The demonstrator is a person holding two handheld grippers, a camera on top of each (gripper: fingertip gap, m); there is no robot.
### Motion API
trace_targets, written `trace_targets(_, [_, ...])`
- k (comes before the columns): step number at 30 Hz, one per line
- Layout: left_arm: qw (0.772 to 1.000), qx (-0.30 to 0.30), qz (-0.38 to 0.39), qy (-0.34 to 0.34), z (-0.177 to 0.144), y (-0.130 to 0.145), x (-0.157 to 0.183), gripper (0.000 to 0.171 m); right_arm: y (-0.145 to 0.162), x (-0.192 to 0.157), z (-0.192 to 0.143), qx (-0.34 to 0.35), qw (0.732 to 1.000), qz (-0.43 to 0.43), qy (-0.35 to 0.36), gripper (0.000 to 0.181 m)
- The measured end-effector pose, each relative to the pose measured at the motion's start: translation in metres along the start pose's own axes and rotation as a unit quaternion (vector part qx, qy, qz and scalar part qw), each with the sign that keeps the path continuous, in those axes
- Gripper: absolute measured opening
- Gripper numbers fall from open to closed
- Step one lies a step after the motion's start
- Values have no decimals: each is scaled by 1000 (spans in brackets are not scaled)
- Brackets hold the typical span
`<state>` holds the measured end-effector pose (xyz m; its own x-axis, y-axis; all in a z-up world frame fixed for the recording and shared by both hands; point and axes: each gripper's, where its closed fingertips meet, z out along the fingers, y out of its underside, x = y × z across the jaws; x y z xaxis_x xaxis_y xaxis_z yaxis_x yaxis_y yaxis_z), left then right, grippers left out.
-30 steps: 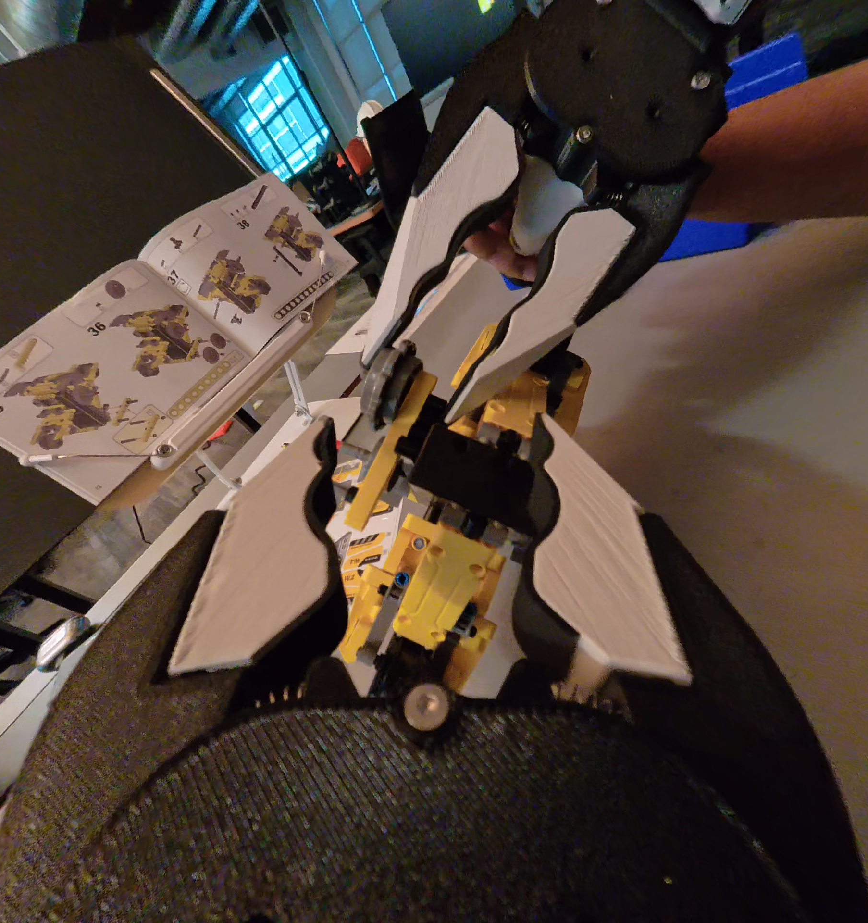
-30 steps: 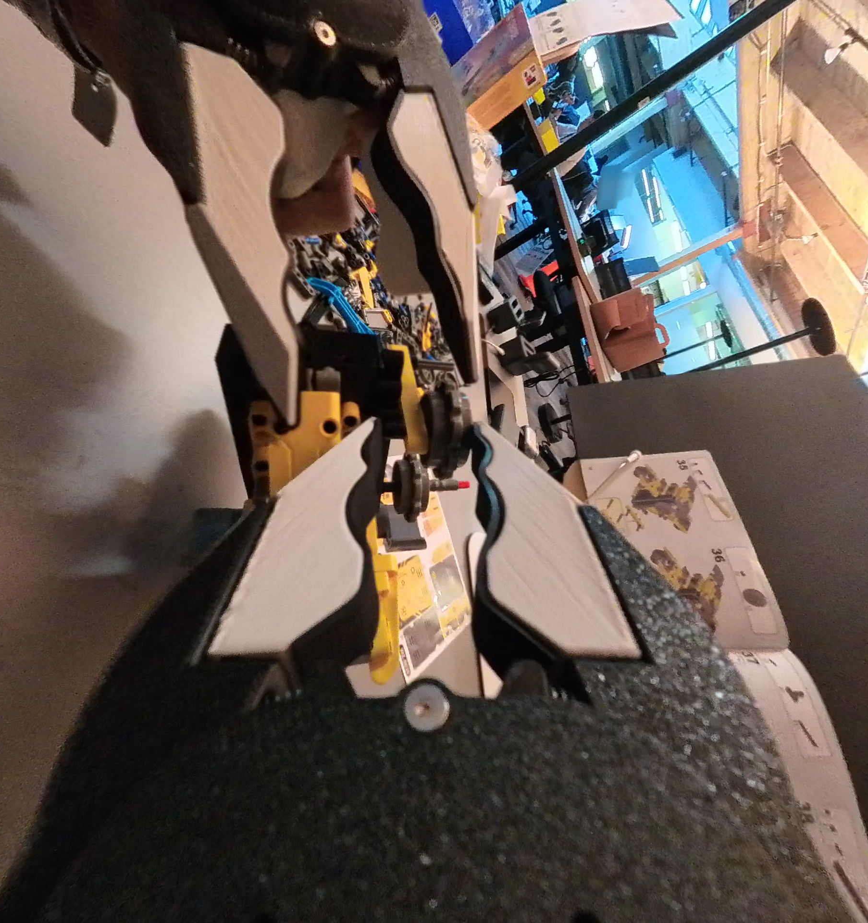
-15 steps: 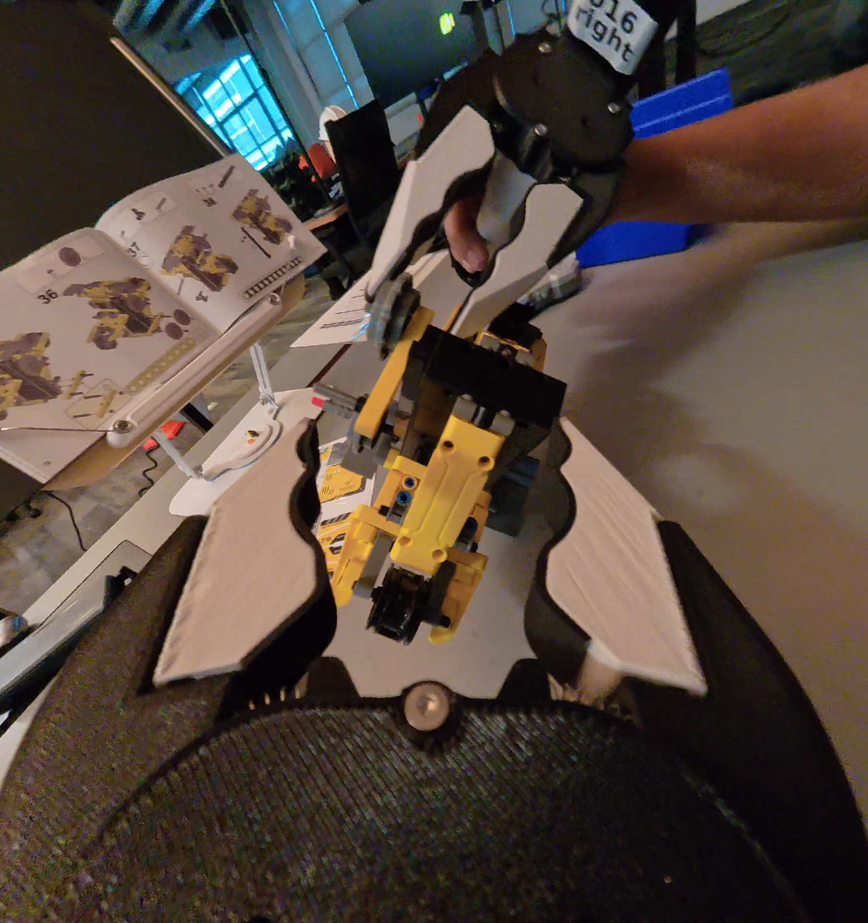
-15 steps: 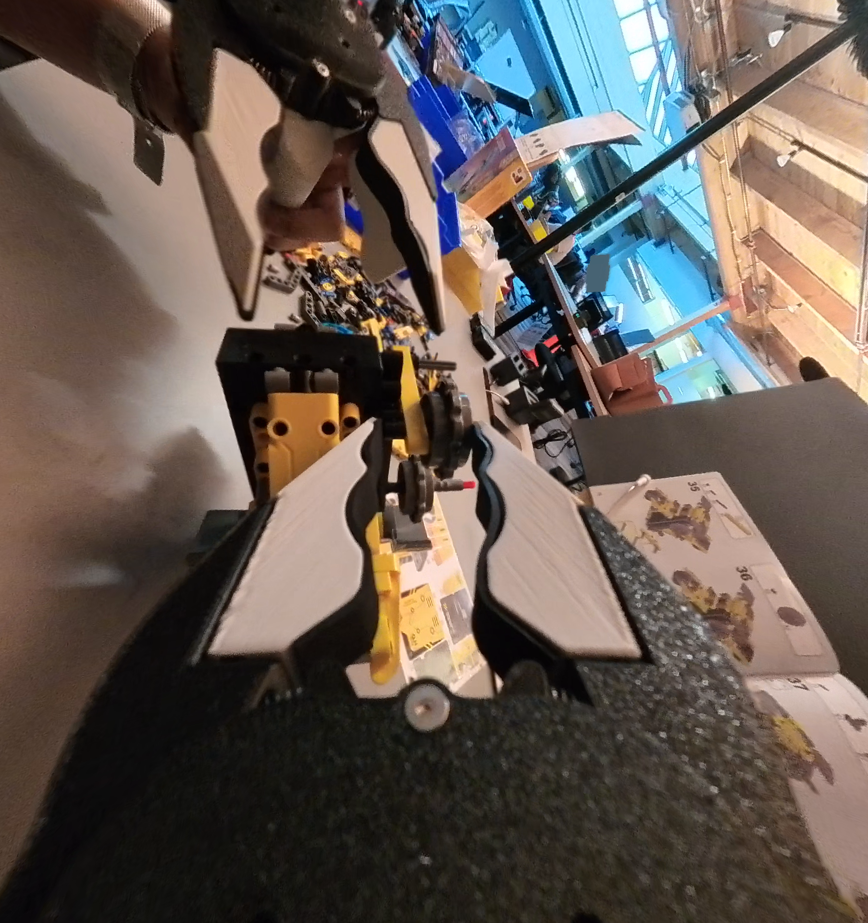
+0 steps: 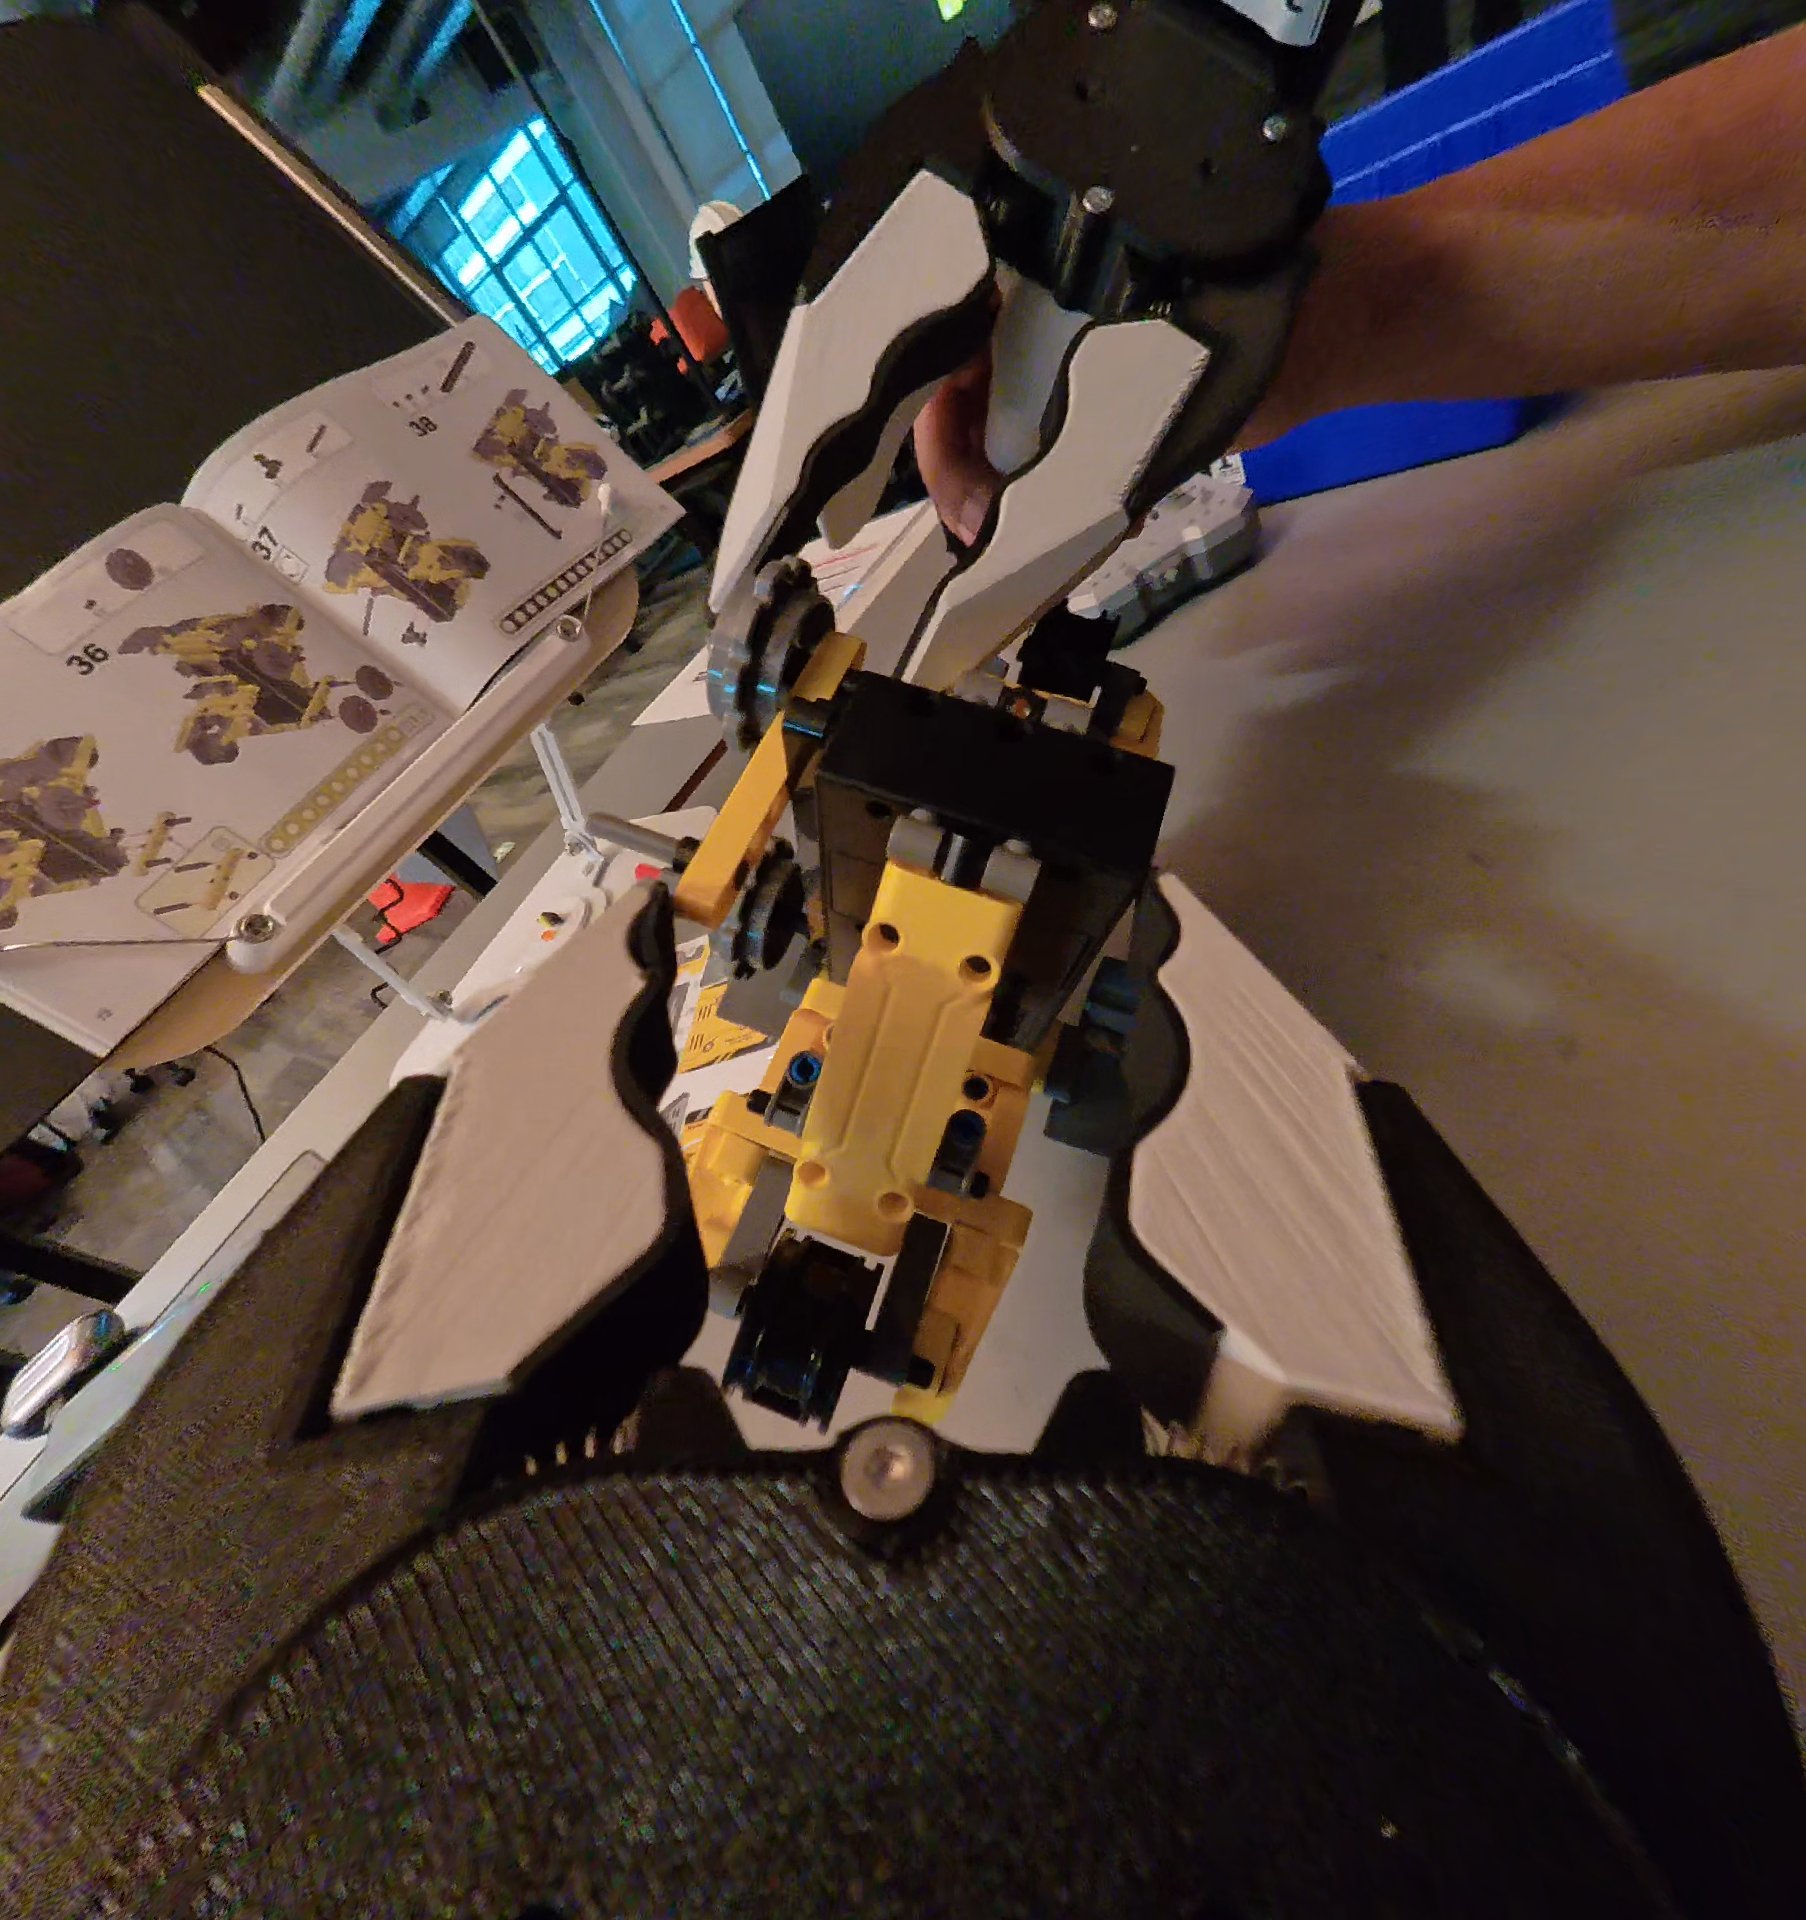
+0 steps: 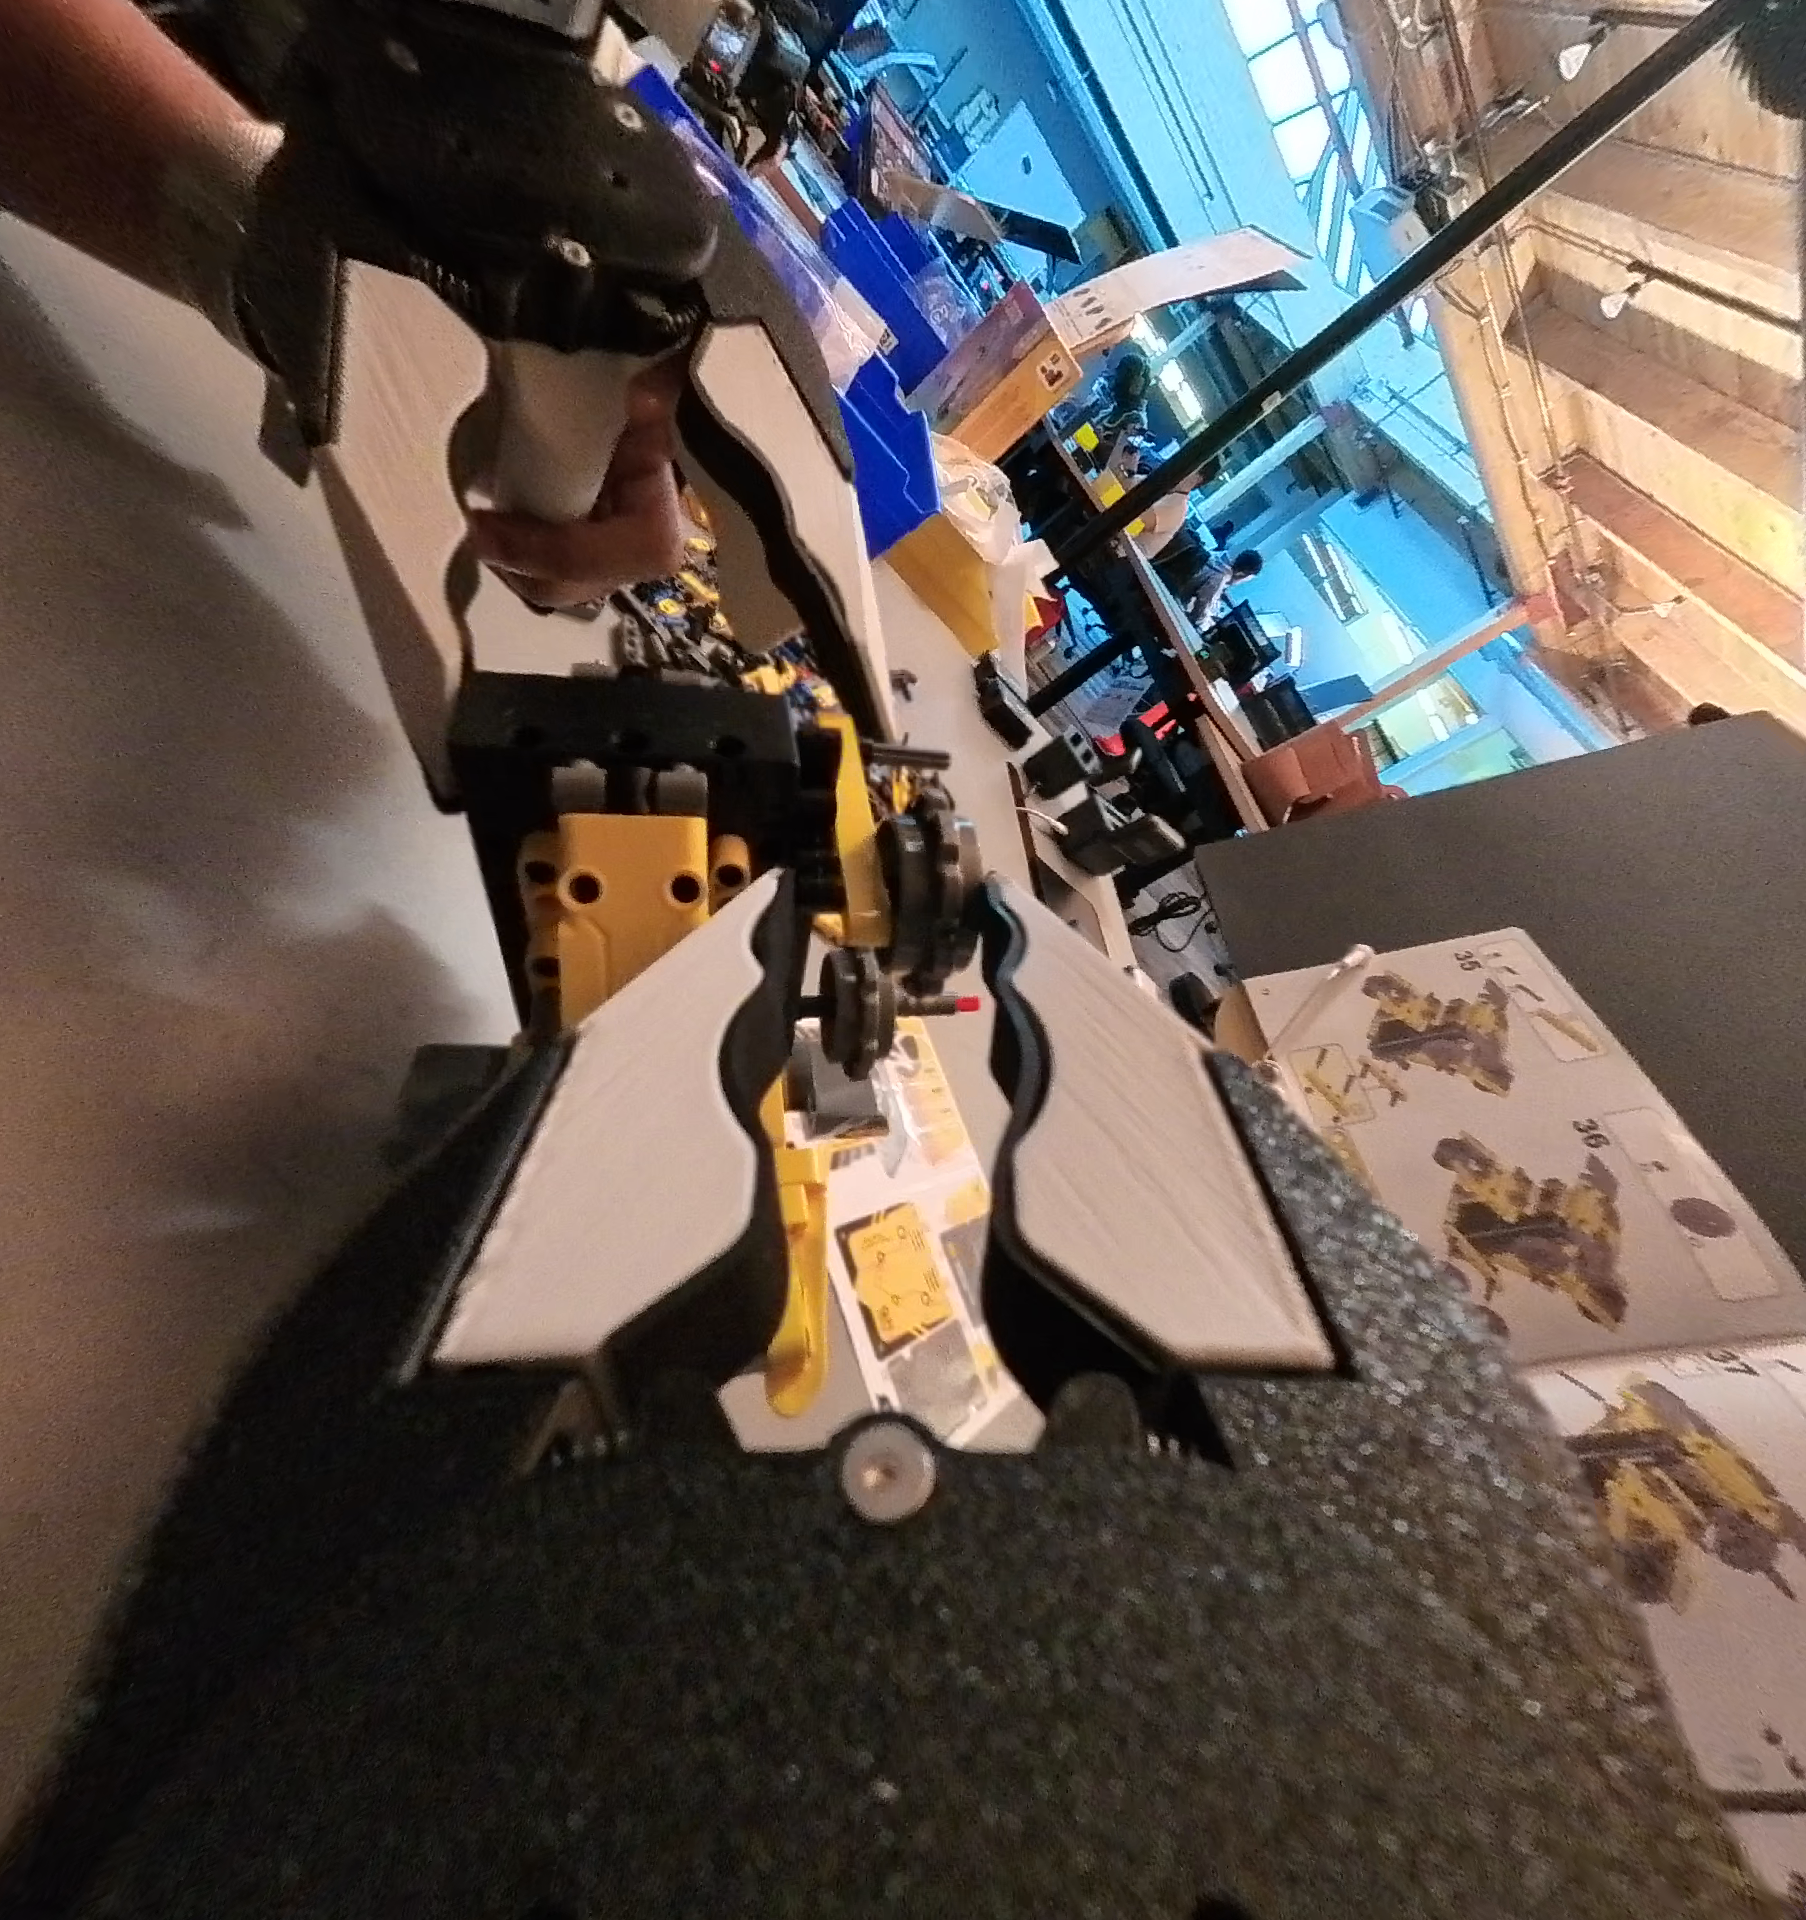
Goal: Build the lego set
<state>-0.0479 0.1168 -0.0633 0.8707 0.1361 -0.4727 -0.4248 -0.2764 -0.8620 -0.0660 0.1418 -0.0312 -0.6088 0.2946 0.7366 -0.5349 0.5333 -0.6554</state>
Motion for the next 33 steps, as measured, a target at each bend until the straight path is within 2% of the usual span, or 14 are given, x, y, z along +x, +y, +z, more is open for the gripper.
trace_targets(8, [1000,-8,-7,6,5,1,3,92,-4,-2,0,11,1000,-3,-7,34])
trace_targets(20, [1000,-14,7,-12,5,2,6,86,-3,-2,-1,-26,999,15,-18,34])
trace_targets(28, [1000,-17,12,-17,5,1,7,87,-3,-3,-3,-33,999,21,-13,33])
trace_targets(33, [999,-16,29,-27,2,-1,11,89,-9,-7,-4,-18,1000,-8,12,34])
